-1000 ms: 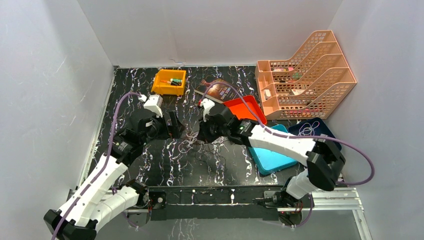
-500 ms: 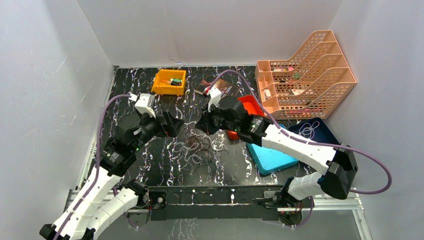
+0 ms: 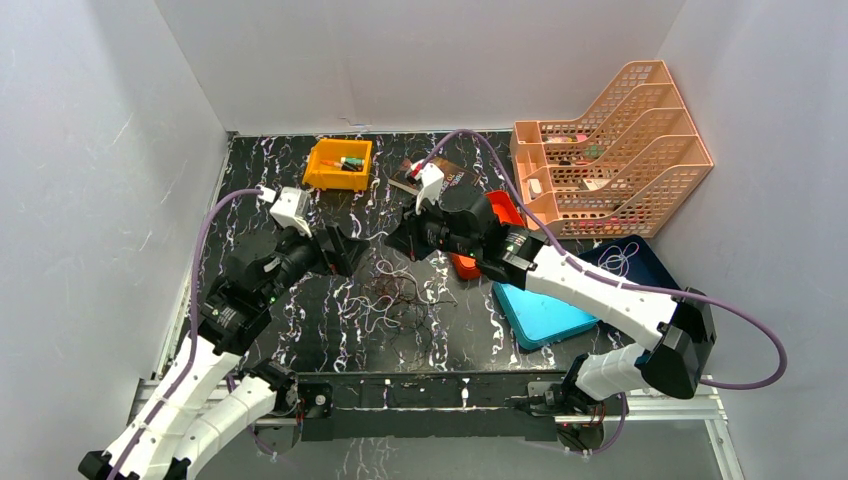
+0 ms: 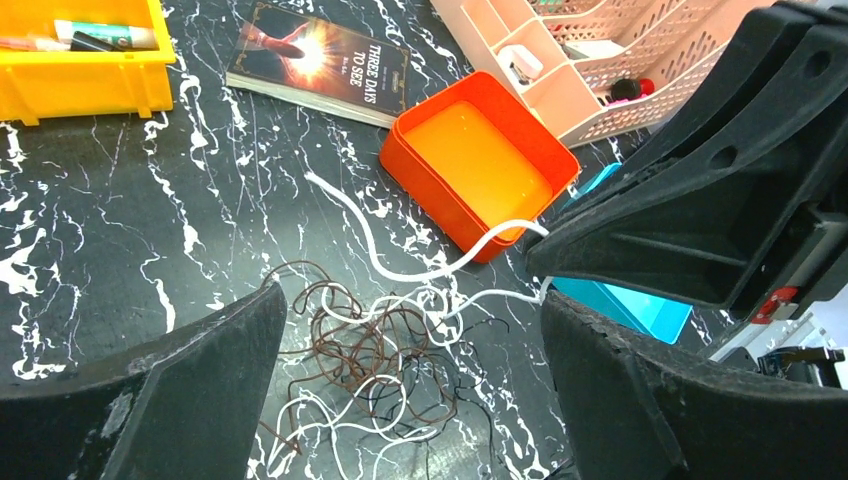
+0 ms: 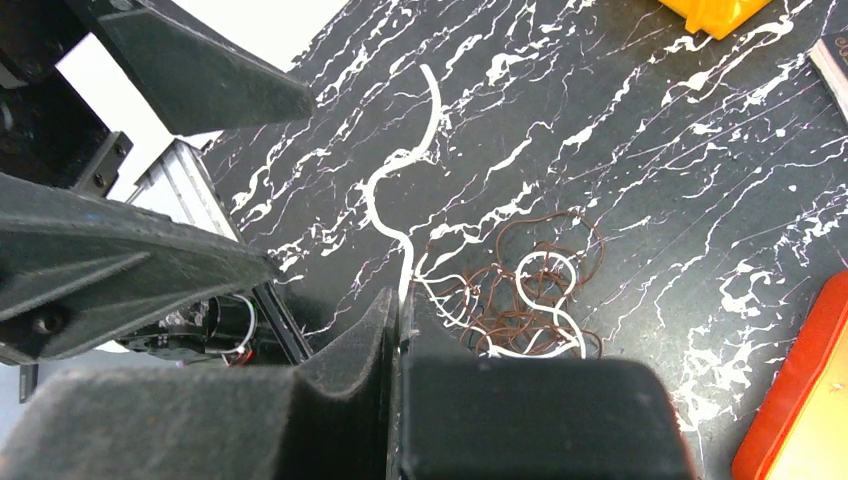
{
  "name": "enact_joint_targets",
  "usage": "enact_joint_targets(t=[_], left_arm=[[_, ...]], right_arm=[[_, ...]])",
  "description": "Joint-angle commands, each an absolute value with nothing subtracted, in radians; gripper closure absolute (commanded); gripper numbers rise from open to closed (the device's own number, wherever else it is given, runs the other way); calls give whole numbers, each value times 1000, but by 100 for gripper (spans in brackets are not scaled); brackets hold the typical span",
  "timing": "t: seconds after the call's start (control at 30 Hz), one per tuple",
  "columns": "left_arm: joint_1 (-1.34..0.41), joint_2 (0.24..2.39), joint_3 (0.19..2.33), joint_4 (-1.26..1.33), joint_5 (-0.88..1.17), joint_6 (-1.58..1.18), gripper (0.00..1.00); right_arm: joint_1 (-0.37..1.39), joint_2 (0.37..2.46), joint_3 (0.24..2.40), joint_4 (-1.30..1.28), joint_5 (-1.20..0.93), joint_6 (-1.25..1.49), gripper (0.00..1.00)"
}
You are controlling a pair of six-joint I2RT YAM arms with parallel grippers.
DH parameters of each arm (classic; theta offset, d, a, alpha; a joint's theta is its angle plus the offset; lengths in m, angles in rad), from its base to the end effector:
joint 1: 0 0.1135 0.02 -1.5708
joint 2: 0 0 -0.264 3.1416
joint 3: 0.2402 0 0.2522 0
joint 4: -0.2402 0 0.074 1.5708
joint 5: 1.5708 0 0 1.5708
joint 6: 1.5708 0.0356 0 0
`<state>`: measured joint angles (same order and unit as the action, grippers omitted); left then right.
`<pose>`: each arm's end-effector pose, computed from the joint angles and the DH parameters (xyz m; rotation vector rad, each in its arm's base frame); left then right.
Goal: Untangle the cables
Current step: Untie the cable.
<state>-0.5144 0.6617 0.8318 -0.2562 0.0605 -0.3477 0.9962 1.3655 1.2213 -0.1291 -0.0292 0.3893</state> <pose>0.1314 -0.0767 0.3669 0.1890 1.6944 -0.7001 0.1745 0.2715 0.3666 -0.6074 1.8673 0.9729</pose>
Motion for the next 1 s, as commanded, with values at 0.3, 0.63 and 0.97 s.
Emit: enact_joint_targets(t=[0.3, 0.63, 0.97], left_arm=[[-518, 595, 790, -103, 278, -287, 2], [-518, 672, 622, 283, 331, -334, 2], [-607, 952, 637, 635, 404, -265, 8]], right_arm=[[1000, 1253, 1271, 23, 162, 454, 100], [1000, 1254, 1295, 111, 191, 557, 100], [1000, 1253, 1287, 125, 134, 603, 100]])
